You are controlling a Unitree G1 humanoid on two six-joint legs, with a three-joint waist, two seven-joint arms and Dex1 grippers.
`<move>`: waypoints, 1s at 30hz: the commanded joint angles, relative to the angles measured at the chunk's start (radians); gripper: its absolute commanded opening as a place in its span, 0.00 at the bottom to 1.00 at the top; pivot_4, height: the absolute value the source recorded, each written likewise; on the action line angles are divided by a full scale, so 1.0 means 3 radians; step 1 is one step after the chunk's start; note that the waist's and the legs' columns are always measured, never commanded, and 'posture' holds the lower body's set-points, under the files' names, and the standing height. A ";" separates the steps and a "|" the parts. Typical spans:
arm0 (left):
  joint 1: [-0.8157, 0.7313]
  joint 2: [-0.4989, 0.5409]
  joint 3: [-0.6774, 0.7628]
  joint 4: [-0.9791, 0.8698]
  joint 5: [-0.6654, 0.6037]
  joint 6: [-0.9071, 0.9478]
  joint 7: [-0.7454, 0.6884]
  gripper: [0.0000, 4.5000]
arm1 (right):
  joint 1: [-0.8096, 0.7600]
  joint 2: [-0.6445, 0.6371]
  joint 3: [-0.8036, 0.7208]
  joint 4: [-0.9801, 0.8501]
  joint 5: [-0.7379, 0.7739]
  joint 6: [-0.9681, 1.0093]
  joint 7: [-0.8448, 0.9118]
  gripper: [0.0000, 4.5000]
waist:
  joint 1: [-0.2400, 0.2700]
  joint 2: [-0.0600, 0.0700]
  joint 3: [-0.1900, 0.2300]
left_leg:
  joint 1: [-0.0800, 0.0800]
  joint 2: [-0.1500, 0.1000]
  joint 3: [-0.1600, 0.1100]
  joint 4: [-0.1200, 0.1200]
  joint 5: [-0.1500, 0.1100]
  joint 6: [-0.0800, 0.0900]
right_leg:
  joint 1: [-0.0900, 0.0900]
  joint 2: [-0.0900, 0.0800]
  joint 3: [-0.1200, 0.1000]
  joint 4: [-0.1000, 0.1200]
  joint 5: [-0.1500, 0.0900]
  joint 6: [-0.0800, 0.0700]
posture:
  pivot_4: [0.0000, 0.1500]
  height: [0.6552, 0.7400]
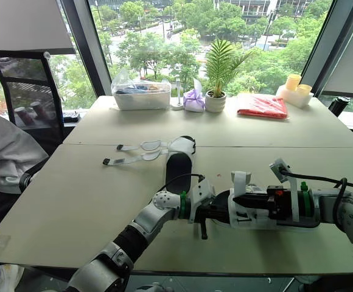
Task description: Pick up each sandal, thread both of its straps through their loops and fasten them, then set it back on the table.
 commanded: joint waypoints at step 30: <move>0.0010 -0.0012 -0.0009 0.0069 0.0028 0.0026 0.0019 0.00 | 0.0318 -0.0219 0.0430 -0.0148 -0.0918 -0.1156 0.0357 0.01 | 0.0003 0.0000 0.0000 | 0.0000 0.0000 0.0000 -0.0001 0.0000 0.0000 | -0.0003 0.0000 0.0000 0.0000 0.0000 0.0000 | 1.00 0.99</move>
